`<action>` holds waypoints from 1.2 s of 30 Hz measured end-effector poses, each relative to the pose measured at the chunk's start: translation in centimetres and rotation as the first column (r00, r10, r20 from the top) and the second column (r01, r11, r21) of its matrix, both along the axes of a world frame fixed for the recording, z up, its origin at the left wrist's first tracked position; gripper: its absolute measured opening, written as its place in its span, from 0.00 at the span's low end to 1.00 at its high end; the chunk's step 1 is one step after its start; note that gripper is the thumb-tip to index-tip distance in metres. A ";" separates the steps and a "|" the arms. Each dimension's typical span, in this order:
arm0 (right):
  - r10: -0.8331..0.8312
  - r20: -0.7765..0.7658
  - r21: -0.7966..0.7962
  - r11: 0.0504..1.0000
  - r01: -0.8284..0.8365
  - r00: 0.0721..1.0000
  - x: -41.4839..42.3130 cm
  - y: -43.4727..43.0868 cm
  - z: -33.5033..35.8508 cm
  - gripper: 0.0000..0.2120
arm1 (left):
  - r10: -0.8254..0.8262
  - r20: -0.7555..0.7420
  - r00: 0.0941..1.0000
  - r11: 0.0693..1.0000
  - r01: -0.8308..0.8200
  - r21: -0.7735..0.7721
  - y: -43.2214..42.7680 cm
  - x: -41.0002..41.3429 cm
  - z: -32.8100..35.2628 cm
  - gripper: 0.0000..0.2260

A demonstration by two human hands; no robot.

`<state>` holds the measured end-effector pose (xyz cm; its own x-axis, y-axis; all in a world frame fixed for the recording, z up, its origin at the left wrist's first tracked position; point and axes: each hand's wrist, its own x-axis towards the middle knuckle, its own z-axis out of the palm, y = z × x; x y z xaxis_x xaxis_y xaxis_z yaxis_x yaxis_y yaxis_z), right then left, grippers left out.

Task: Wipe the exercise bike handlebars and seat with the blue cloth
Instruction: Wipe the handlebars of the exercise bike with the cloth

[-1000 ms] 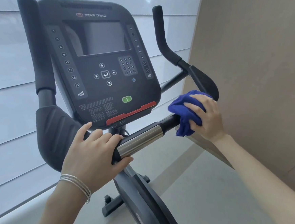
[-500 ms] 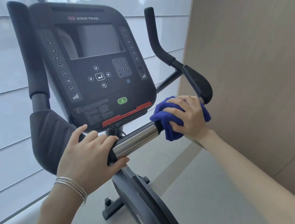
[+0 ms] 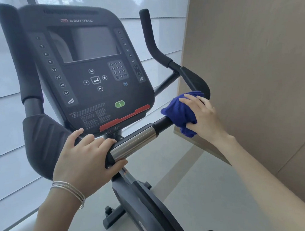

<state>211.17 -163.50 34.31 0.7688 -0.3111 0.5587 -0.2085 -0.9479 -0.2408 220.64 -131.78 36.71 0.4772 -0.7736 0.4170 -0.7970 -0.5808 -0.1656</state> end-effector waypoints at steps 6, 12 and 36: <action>0.073 0.240 0.178 0.977 -0.118 0.968 -2.8 4.5 -0.9 0.35 | -0.019 -0.004 1.000 1.000 0.019 0.019 0.5 0.2 0.0 0.33; 0.173 0.132 0.101 0.977 -0.187 0.976 -4.8 10.9 -4.6 0.31 | -0.067 0.002 0.998 0.998 0.067 0.005 2.0 0.8 0.1 0.27; -0.061 0.442 0.125 0.992 0.006 0.895 1.6 17.8 -8.7 0.20 | -0.110 0.121 0.987 0.991 0.118 -0.060 2.6 1.4 -0.3 0.14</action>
<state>212.74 -145.66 25.65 0.4365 -0.4165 0.7975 -0.0847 -0.9015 -0.4244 222.00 -129.22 36.39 0.3326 -0.7884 0.5175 -0.8359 -0.5005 -0.2253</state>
